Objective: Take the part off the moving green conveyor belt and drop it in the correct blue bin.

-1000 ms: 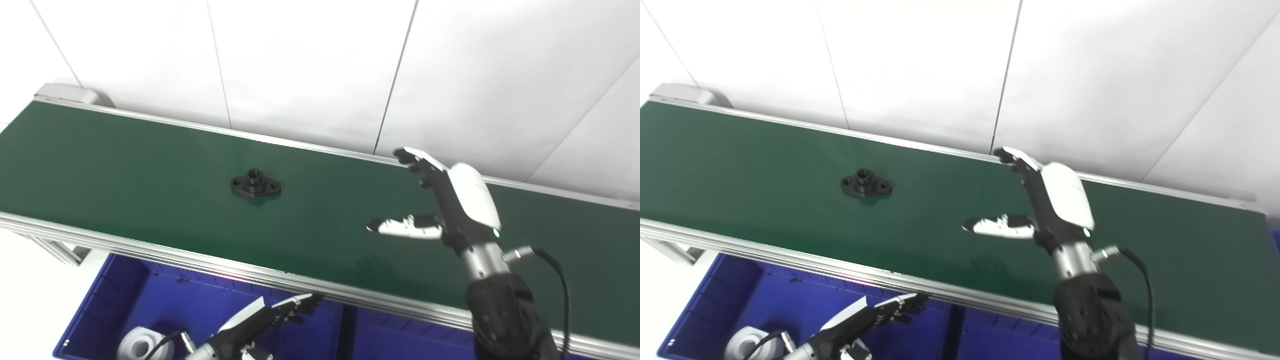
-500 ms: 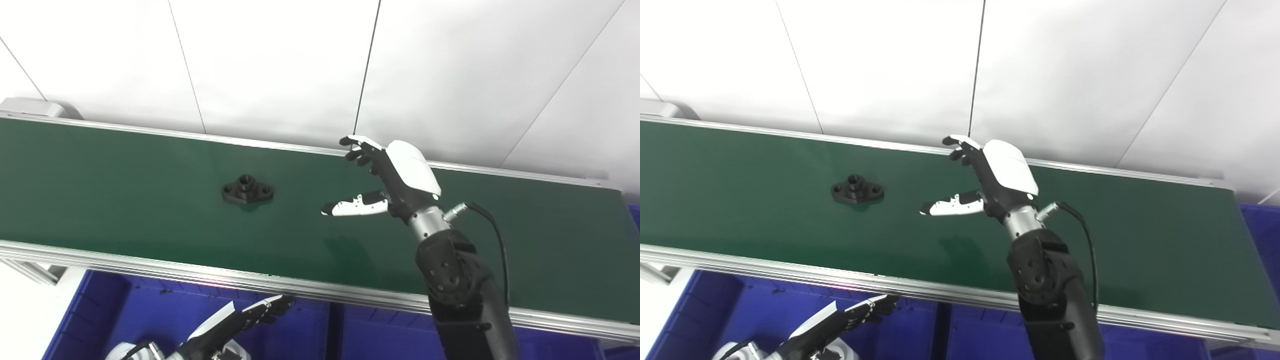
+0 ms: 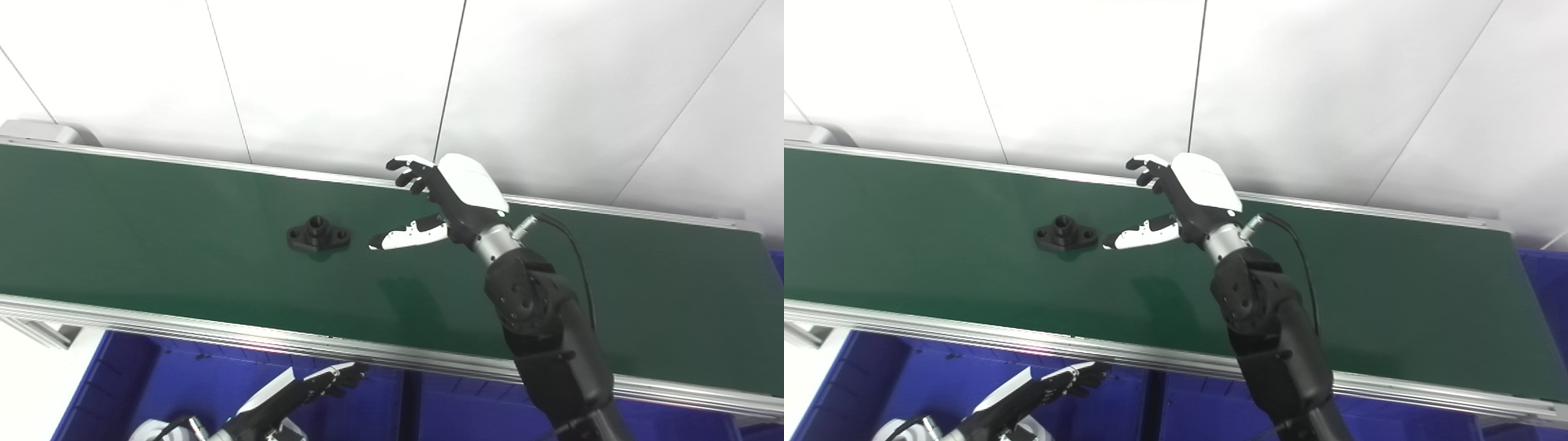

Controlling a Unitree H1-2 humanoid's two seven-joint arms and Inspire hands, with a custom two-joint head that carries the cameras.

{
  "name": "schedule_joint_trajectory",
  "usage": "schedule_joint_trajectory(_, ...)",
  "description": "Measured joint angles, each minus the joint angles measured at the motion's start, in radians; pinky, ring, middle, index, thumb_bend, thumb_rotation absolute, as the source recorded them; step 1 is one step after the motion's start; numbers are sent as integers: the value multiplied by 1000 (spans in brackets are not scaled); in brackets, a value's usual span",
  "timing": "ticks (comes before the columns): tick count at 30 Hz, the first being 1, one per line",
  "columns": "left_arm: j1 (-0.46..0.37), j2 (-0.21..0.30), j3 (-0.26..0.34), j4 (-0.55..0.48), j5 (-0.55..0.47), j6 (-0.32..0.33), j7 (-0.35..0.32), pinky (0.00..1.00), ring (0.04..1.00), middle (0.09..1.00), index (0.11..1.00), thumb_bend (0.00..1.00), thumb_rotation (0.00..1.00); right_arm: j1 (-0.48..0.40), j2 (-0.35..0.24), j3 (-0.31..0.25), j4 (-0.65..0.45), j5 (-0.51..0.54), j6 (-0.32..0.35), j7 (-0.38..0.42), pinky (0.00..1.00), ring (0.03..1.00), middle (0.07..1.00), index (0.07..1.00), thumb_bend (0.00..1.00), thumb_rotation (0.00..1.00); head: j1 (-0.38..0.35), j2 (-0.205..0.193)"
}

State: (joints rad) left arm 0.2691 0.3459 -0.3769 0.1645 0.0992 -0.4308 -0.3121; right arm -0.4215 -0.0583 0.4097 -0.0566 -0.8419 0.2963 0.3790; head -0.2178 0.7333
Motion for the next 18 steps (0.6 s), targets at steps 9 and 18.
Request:
schedule_joint_trajectory(9,-1,-9,-12,0,11,0,0,805,860,898,898,929,376,-89,-14,77,163,-48,1,23,653,743,781,828,915,460,35,5)
schedule_joint_trajectory(18,0,-36,-17,-16,36,1,0,819,872,908,900,923,345,-137,-21,149,261,-76,-10,2,629,719,745,815,919,423,81,23)
